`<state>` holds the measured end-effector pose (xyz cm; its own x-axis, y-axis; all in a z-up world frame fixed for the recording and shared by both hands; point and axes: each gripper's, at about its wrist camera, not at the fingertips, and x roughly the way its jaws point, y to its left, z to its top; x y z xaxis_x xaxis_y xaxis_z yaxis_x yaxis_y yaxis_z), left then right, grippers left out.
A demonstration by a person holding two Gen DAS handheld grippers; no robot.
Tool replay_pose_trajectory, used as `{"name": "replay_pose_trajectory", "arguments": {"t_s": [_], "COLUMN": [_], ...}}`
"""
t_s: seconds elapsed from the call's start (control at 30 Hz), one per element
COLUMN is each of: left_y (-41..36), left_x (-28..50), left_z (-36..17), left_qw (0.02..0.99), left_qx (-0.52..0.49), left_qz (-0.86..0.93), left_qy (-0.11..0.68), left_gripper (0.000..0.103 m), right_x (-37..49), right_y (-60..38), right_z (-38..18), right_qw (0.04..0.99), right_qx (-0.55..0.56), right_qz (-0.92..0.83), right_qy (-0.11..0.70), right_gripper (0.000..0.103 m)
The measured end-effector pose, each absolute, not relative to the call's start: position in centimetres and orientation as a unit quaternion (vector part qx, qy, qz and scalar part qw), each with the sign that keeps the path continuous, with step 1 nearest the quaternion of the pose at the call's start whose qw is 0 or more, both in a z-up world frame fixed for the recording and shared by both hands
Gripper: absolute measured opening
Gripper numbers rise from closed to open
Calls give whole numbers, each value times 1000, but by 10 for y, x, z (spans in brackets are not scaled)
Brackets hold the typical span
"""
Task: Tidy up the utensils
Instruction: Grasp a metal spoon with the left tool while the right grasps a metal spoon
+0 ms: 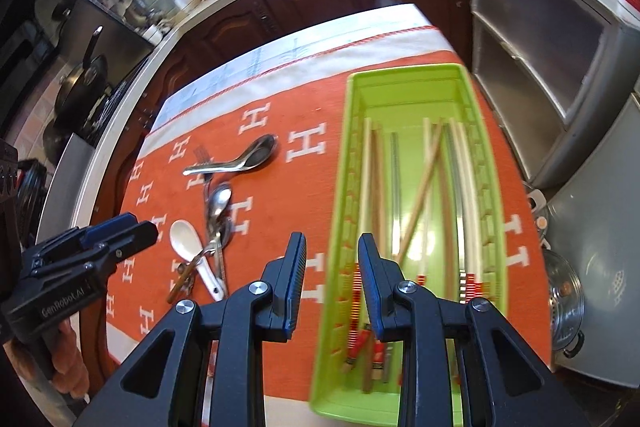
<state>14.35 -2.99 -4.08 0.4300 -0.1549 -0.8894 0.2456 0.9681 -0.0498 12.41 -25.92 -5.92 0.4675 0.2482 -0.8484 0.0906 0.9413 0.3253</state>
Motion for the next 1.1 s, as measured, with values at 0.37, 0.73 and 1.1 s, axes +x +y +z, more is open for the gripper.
{"name": "replay_pose_trajectory", "arguments": {"t_s": [0.37, 0.73, 1.1], "left_y": [41, 51, 48], "left_x": [135, 126, 137], "left_z": [-68, -114, -132], "left_qw": [838, 816, 806], "left_qx": [11, -11, -25], "left_qz": [-80, -96, -119], "left_qy": [539, 569, 579], "left_gripper": [40, 40, 40], "right_x": [138, 157, 204], "right_y": [-193, -137, -111], "right_z": [-57, -82, -120], "right_qw": [835, 816, 792], "right_qx": [125, 107, 156], "right_qz": [101, 152, 186], "right_qy": [527, 548, 560], "right_gripper": [27, 27, 27]}}
